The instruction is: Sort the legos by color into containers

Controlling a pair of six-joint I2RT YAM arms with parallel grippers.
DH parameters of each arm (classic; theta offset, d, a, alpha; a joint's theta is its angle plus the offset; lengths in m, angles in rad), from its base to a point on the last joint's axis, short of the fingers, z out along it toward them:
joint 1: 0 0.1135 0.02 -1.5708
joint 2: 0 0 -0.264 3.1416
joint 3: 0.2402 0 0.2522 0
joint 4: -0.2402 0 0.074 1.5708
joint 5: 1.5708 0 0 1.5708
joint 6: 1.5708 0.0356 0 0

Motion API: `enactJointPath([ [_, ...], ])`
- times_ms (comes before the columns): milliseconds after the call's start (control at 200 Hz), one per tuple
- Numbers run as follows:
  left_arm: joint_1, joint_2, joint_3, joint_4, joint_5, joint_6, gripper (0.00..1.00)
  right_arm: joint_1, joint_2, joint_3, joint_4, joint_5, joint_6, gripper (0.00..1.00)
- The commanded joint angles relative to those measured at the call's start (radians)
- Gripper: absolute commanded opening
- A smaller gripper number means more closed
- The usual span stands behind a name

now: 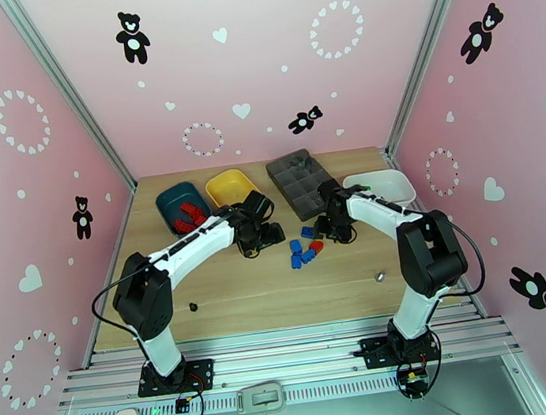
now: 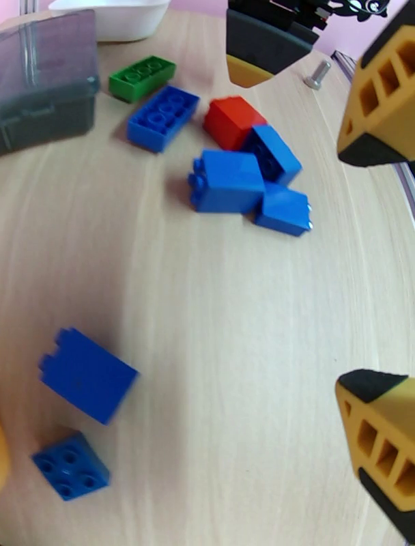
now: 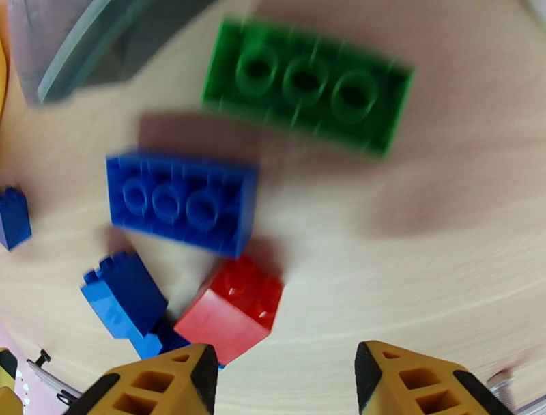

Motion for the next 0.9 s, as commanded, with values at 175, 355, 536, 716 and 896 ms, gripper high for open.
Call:
enactJointPath([
  [175,-0.011,-0.081,-0.047,0.032,-0.058,-0.020,0.84,0.047,0.008,0.002,0.027,0.010,0.161,0.57],
  [355,-0.014,-0.083,-0.037,0.040,-0.054,0.001,0.85,0.049,0.017,0.026,0.005,0.035,0.166,0.58],
  [536,-0.080,0.050,0.151,-0.027,-0.077,0.158,0.77,0.033,-0.024,0.025,-0.040,0.070,0.161,0.58],
  [716,-0.158,0.265,0.416,-0.110,-0.085,0.333,0.62,-0.036,-0.130,-0.066,-0.072,0.067,0.135,0.57],
  [896,-0.216,0.473,0.680,-0.202,-0.102,0.451,0.58,-0.107,-0.239,-0.162,-0.119,0.054,0.096,0.56],
])
